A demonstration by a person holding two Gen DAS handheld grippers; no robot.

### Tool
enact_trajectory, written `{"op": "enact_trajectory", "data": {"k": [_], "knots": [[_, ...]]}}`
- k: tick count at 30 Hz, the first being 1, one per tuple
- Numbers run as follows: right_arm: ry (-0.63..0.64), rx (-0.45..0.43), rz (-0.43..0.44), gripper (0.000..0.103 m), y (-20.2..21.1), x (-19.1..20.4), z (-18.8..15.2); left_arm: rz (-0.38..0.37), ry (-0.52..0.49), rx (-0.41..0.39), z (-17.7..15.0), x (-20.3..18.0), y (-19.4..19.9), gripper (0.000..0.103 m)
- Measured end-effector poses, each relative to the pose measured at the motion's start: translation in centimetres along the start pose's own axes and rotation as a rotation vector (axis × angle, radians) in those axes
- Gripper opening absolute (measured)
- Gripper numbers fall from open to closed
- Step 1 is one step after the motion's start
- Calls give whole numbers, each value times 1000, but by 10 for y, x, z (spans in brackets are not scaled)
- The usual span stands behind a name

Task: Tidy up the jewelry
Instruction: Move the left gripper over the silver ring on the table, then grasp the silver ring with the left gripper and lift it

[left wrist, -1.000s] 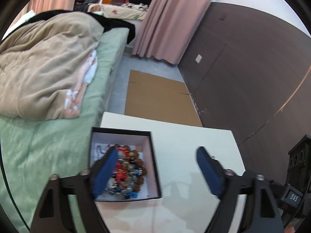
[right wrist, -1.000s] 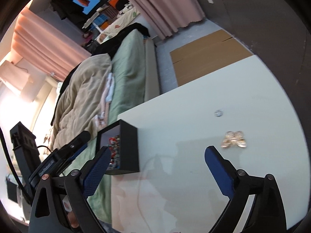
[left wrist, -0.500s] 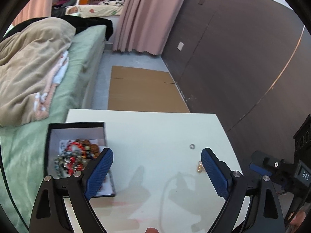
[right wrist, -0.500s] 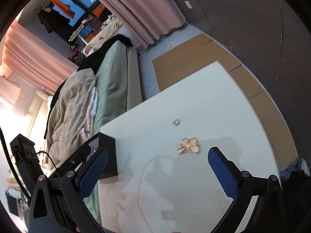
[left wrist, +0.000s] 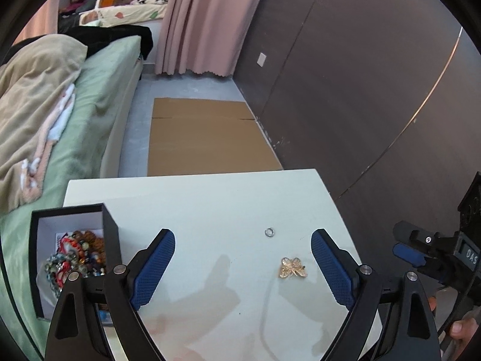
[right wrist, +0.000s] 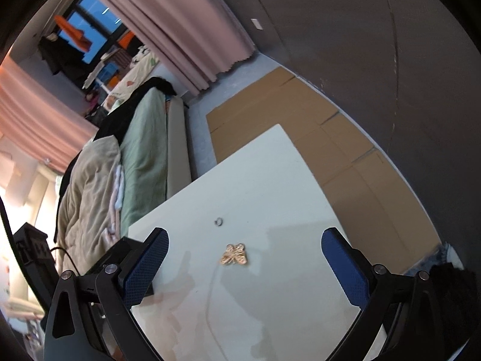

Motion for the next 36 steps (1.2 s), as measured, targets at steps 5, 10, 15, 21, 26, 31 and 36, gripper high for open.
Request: {"op": "enact_trajectory", "data": {"k": [5, 10, 15, 21, 26, 31, 36], "knots": [[-45, 26, -20, 103, -8, -18, 4, 14, -6, 76, -3, -7, -26, 77], [-65, 68, -42, 90, -14, -35, 4, 40, -5, 155, -11, -14, -54, 64], [-54, 77, -35, 90, -16, -40, 5, 87, -22, 202, -17, -23, -76, 54], [-76, 95, -76, 87, -18, -57, 5, 131, -62, 225, -20, -36, -96, 41], [-98, 97, -99, 83, -15, -72, 9, 188, -76, 237, -27, -37, -112, 24], [-111, 91, -102, 83, -11, -78, 9, 228, -98, 229, -30, -39, -120, 24], [-102, 100, -98, 83, -13, -77, 9, 276, -122, 212, -33, -38, -125, 16]]}}
Point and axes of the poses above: each gripper's, at about its wrist camera, not at the fingertips, and y roughly against the way its jaws point, x to its left, z to its top, the point moved 8 cm from there along -y, roughly the way its jaws point, and after that the axes turned 13 degrees about y, right-handed, at the moved point
